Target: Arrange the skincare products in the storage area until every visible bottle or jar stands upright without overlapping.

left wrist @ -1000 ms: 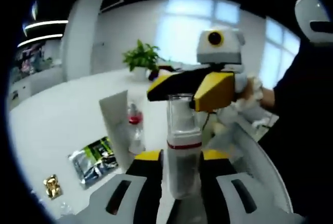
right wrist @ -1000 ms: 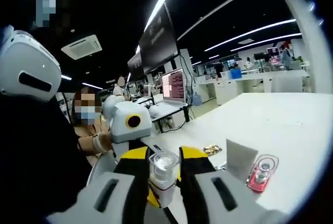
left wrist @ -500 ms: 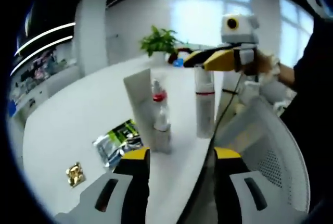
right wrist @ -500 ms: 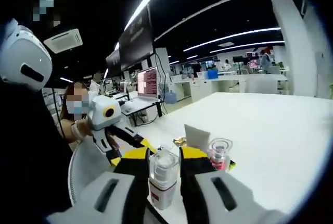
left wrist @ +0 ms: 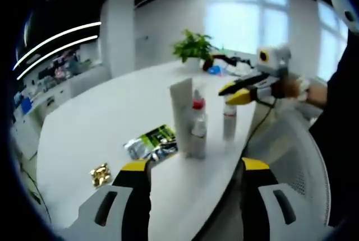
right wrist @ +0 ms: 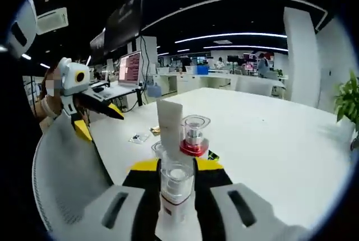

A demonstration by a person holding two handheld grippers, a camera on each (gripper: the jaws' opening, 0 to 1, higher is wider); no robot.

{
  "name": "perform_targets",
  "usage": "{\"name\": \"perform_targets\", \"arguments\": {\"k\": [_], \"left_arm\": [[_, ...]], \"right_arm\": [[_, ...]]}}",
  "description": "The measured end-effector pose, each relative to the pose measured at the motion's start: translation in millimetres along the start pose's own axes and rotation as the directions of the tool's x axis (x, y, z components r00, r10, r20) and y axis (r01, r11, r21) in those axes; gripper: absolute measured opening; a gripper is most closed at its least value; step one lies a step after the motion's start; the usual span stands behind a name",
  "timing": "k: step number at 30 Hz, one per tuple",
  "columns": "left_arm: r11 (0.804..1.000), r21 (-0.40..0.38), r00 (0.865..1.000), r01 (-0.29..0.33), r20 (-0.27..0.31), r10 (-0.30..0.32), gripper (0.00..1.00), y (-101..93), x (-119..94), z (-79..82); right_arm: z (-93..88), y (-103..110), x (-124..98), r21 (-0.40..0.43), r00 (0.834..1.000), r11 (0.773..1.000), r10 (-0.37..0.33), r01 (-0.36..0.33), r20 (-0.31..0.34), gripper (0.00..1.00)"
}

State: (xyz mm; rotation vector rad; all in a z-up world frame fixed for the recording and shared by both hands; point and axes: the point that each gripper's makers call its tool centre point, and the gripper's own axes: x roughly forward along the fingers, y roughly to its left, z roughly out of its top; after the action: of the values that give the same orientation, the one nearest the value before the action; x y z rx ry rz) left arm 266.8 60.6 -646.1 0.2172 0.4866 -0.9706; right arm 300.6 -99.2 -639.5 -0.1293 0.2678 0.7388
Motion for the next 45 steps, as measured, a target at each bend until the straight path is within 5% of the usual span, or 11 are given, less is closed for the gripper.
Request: {"name": "perform_targets", "arguments": {"k": [21, 32, 45], "left_arm": [[0.996, -0.083, 1.0, -0.023, 0.018, 0.025, 0.69, 8.5, 6, -10.7], [0.995, -0.101, 1.0, -0.02, 0.009, 0.021, 0.71, 7.9, 11, -16.2], [0.994, -0.11, 1.0, -0.003, 0.001, 0.004, 0.71, 5.0, 14, -20.0]], "right_arm": [[-10.4, -20, 12, 0.019, 0.992, 0.999, -0.047, 0.046, 0.115, 0.22], [-12.9, -18, 13, 0.007, 0.992, 0.999, -0.037, 0.036, 0.125, 0.23], [-28.8, -11, 13, -0.008, 0.998, 1.0, -0.005, 0.005, 0.06, 0.34]]}}
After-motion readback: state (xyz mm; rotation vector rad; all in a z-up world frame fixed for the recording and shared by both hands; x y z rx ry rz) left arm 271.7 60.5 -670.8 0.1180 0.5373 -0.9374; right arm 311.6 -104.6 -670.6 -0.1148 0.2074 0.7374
